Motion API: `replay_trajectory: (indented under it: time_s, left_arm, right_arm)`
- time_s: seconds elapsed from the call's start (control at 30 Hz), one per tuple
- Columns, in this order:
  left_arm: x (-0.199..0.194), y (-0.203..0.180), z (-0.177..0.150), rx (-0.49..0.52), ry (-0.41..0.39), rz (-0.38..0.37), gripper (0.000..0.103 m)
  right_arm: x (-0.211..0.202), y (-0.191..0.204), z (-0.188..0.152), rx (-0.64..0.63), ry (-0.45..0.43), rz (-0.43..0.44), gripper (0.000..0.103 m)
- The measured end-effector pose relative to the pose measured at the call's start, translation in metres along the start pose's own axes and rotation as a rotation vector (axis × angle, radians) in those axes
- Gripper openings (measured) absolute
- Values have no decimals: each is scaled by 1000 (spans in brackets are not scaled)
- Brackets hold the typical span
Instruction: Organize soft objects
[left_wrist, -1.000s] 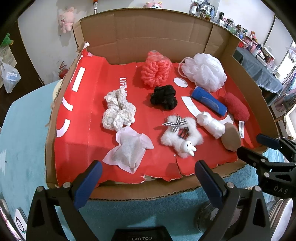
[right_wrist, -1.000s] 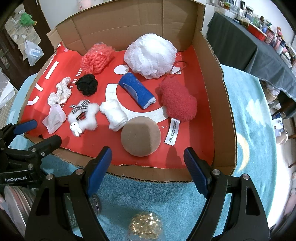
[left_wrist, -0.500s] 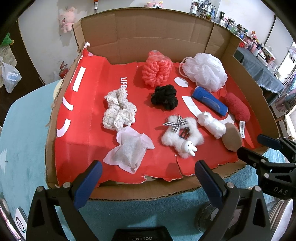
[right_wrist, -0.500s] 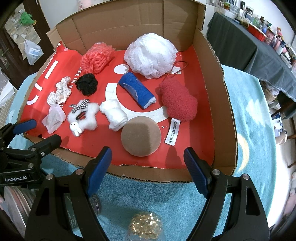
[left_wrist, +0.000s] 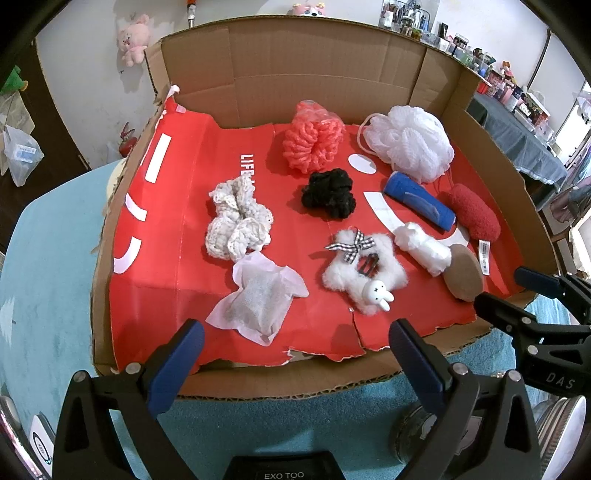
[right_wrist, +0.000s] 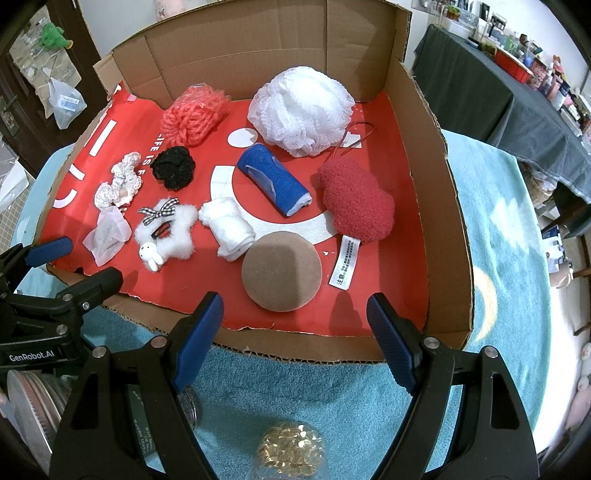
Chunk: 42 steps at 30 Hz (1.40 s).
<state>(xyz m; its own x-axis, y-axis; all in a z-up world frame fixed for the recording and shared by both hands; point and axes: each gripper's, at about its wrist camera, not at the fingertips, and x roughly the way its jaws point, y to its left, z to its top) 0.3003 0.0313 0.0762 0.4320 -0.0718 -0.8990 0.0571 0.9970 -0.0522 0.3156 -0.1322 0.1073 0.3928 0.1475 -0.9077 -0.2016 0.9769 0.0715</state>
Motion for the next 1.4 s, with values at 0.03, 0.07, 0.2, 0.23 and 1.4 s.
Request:
replay_trajectory:
  time_s: [0.03, 0.07, 0.2, 0.23, 1.4]
  left_arm:
    - [0, 0, 0, -1, -1, 0, 102]
    - [0, 0, 0, 0, 0, 0, 102]
    - [0, 0, 0, 0, 0, 0, 102]
    - [0, 1, 0, -1, 1, -1, 102]
    - [-68, 10, -14, -45, -185, -26, 102]
  right_arm:
    - [0, 0, 0, -1, -1, -1, 80]
    - [0, 0, 0, -2, -1, -2, 80]
    - [1, 0, 1, -2, -2, -5, 80]
    - [0, 1, 0, -2, -2, -4, 80]
    - [-50, -11, -2, 9, -130, 23, 80]
